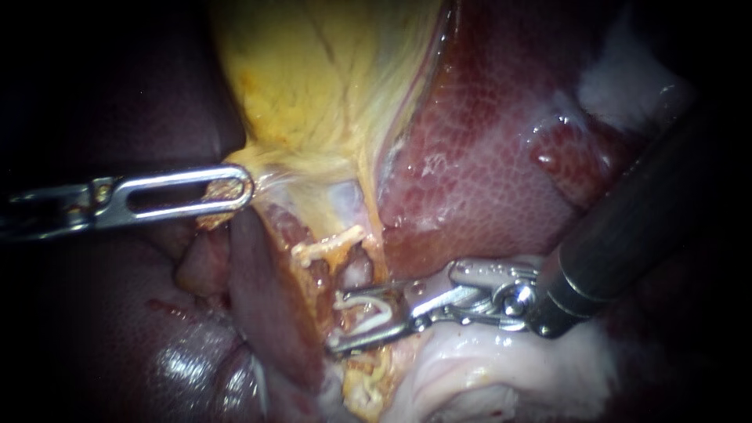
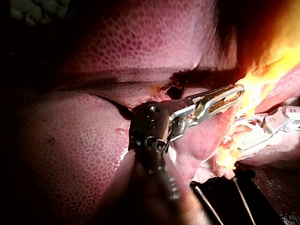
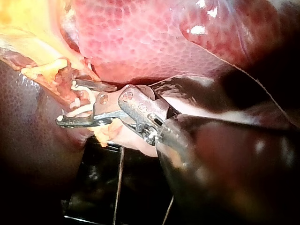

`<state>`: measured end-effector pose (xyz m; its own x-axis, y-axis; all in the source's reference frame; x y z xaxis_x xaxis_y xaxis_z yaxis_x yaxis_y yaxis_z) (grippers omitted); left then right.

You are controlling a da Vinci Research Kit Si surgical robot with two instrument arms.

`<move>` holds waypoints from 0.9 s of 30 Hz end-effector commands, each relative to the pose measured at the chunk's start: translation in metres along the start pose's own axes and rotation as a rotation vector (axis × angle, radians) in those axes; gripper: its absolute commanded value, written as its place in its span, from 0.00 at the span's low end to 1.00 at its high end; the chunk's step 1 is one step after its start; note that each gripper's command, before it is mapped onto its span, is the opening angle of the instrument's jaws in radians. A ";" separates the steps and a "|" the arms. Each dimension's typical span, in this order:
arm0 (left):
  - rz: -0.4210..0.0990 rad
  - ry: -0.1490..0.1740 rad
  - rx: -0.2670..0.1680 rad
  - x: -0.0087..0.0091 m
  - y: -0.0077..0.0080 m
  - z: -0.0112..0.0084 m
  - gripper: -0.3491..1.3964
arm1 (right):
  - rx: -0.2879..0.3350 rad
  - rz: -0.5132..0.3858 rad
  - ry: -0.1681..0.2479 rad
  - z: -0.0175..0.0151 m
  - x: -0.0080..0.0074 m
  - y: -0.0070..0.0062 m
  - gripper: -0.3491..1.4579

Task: Clipping second clip right tube

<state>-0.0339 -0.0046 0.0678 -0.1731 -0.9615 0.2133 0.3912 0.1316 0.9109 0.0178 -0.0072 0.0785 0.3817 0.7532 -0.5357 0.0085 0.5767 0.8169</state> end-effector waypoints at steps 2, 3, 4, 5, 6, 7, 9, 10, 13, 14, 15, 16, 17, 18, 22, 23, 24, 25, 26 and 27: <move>0.000 0.000 0.000 0.0000 0.0000 0.0000 0.00 | 0.000 0.000 0.000 0.0000 0.0000 0.0000 0.52; 0.000 0.000 0.000 0.0000 0.0000 0.0000 0.00 | 0.001 0.000 0.000 0.0000 0.0000 -0.0001 0.52; 0.000 0.000 0.000 0.0000 0.0000 0.0000 0.00 | 0.001 0.000 0.000 -0.0001 -0.0001 -0.0001 0.52; 0.000 0.000 0.000 0.0000 0.0000 0.0000 0.00 | 0.002 -0.001 -0.001 -0.0002 -0.0001 -0.0001 0.52; 0.000 0.000 0.000 0.0000 0.0000 0.0000 0.00 | 0.003 -0.001 -0.001 -0.0003 -0.0001 -0.0002 0.52; 0.000 0.000 0.000 0.0000 0.0000 0.0000 0.00 | 0.004 -0.001 -0.001 -0.0005 -0.0002 -0.0003 0.52; 0.000 0.000 0.000 0.0000 0.0000 -0.0001 0.00 | 0.009 0.000 -0.003 -0.0015 -0.0002 -0.0005 0.52; 0.000 0.000 0.000 0.0000 0.0000 -0.0001 0.00 | 0.012 0.001 -0.004 -0.0022 -0.0001 -0.0007 0.52; 0.000 0.001 0.001 0.0000 0.0000 -0.0002 0.00 | 0.022 0.006 -0.006 -0.0045 0.0002 -0.0010 0.52; 0.000 0.001 0.001 0.0000 0.0000 -0.0002 0.00 | 0.025 0.009 -0.006 -0.0055 0.0005 -0.0010 0.52; 0.000 0.001 0.001 0.0000 0.0000 -0.0002 0.00 | 0.026 0.011 -0.006 -0.0061 0.0006 -0.0010 0.52; 0.000 0.001 0.001 0.0000 0.0000 -0.0002 0.00 | 0.028 0.013 -0.006 -0.0067 0.0008 -0.0010 0.52; 0.000 0.001 0.001 0.0000 0.0000 -0.0002 0.00 | 0.025 0.016 -0.004 -0.0075 0.0010 -0.0009 0.52; 0.000 0.001 0.001 0.0000 0.0000 -0.0002 0.00 | 0.020 0.018 -0.001 -0.0080 0.0012 -0.0009 0.52; 0.000 0.001 0.000 0.0000 0.0000 -0.0002 0.00 | 0.007 0.025 0.008 -0.0093 0.0018 -0.0004 0.52; 0.000 0.001 0.000 0.0000 0.0000 -0.0002 0.00 | 0.004 0.026 0.010 -0.0094 0.0019 -0.0002 0.52; 0.000 0.001 0.000 0.0000 0.0000 -0.0002 0.00 | 0.003 0.026 0.010 -0.0094 0.0019 -0.0001 0.52; 0.000 0.001 0.001 0.0000 0.0000 -0.0003 0.00 | 0.002 0.027 0.010 -0.0094 0.0019 0.0001 0.52; 0.000 0.001 0.001 0.0000 0.0000 -0.0003 0.00 | 0.001 0.027 0.011 -0.0095 0.0019 0.0002 0.52; 0.000 0.001 0.001 0.0000 0.0000 -0.0003 0.00 | -0.002 0.027 0.013 -0.0095 0.0019 0.0004 0.52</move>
<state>-0.0337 -0.0046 0.0677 -0.1725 -0.9617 0.2131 0.3907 0.1318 0.9111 0.0097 -0.0024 0.0757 0.3697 0.7708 -0.5188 -0.0030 0.5594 0.8289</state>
